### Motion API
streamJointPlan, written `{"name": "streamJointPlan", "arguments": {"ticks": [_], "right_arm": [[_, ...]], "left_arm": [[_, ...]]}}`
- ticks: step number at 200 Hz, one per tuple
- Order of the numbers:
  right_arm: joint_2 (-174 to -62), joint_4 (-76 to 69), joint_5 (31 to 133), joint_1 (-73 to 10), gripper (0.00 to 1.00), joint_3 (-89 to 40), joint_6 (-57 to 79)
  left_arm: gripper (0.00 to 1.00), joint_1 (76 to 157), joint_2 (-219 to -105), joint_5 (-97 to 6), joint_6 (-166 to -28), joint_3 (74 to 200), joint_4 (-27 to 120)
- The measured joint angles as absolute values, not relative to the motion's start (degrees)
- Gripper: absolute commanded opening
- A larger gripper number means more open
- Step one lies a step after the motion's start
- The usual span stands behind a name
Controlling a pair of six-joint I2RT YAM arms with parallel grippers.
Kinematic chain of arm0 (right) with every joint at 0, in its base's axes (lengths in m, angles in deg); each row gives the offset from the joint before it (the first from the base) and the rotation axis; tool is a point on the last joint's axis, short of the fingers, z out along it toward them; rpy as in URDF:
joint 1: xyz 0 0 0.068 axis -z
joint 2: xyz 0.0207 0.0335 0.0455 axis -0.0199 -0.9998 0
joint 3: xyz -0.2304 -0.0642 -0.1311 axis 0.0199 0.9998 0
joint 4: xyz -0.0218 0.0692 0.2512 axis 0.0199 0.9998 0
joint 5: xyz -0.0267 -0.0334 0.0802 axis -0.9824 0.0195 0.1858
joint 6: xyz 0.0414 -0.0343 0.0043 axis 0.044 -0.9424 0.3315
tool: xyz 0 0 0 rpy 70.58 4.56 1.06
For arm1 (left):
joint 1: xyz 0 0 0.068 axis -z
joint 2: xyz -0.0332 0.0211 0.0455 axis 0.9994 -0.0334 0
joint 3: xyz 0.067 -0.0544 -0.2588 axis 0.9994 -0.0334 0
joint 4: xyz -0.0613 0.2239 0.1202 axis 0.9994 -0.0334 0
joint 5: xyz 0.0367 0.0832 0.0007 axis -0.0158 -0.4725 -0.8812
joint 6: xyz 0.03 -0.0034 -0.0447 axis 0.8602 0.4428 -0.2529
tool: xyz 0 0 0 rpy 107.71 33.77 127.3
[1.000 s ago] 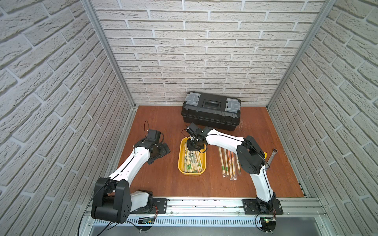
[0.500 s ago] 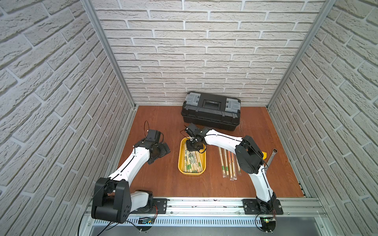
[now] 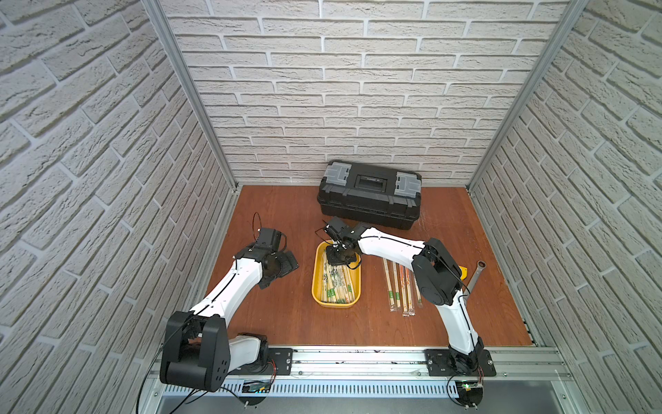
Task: Take the paired disposable chopsticks out of the storage box
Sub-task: Pick up the paired disposable chopsticks from the storage box.
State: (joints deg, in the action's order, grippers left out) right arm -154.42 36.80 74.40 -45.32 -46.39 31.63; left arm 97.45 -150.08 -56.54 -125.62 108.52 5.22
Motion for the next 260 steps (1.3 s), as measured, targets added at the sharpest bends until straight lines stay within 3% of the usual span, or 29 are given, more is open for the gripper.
{"name": "streamJointPlan", "arguments": {"ticks": [102,225,260], "right_arm": [[-151.87,37.25,75.52,-47.95,0.29,-46.91,32.33],[-158.36,37.65,76.59,-48.47,0.3,-51.53,32.7],[-159.49,37.76,76.61,-48.47,0.26,-52.47,32.72]], "left_arm": [[0.98,95.55,-150.08,-56.59,-125.41,108.52,5.15],[0.98,95.09,-149.38,-56.52,-125.41,108.52,5.06],[0.98,95.07,-149.38,-56.45,-125.41,108.48,5.17]]}}
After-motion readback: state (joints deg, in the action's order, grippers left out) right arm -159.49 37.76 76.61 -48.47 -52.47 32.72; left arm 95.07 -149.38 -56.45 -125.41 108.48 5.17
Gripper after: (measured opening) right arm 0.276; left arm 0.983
